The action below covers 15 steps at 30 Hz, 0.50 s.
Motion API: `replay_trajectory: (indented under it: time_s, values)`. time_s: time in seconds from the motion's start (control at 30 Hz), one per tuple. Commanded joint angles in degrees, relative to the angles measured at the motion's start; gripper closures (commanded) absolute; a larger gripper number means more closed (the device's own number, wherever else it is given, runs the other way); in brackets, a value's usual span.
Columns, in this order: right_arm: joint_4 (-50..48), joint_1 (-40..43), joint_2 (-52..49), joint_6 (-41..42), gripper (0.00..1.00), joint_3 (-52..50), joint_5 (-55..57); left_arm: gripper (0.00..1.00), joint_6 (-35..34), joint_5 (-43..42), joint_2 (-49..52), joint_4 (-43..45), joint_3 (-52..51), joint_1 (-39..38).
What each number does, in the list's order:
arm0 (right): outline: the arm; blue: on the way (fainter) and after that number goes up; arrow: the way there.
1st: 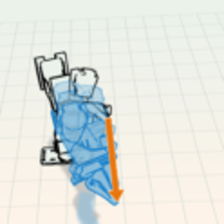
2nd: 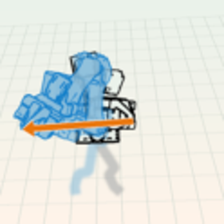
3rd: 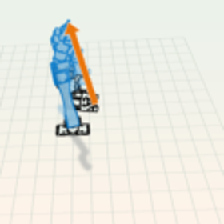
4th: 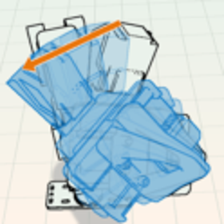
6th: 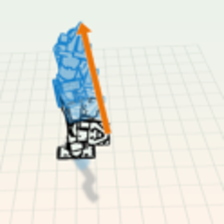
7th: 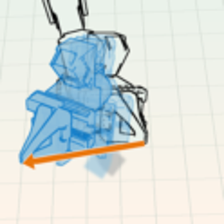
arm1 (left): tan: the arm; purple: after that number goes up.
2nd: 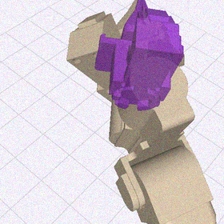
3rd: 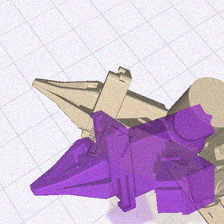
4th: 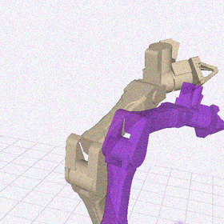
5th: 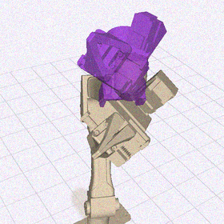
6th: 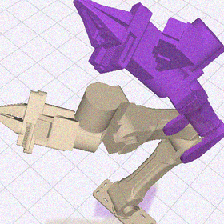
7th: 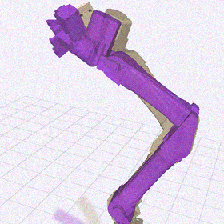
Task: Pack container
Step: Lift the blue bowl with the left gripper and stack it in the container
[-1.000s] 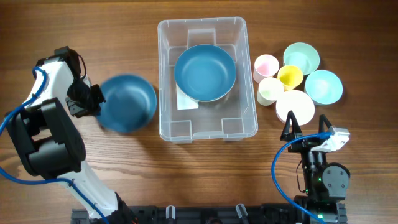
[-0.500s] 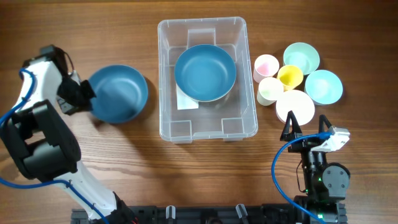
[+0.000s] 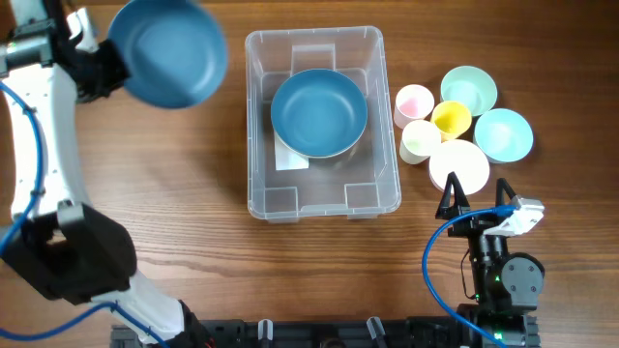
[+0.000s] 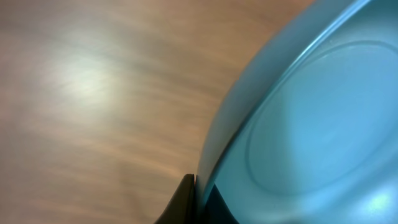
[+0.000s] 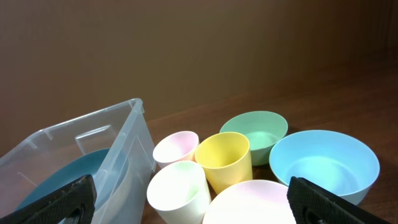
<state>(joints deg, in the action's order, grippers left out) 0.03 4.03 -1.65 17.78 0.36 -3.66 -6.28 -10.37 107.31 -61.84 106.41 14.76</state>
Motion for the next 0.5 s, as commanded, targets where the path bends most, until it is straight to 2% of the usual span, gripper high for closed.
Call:
replay_trajectory:
  time_s: [0.0, 0.2, 0.47]
  values:
    - [-0.2, -0.3, -0.1, 0.4, 0.0, 0.0, -0.7, 0.96, 0.1, -9.0, -4.0, -0.5, 1.3, -6.1]
    - [-0.2, -0.3, -0.1, 0.4, 0.0, -0.1, -0.7, 0.96, 0.0, -9.1, -5.1, -2.5, 1.2, -14.3]
    - [-0.2, -0.3, -0.1, 0.4, 0.0, -0.1, -0.7, 0.96, 0.0, -9.1, -4.0, -1.2, 1.2, -21.1]
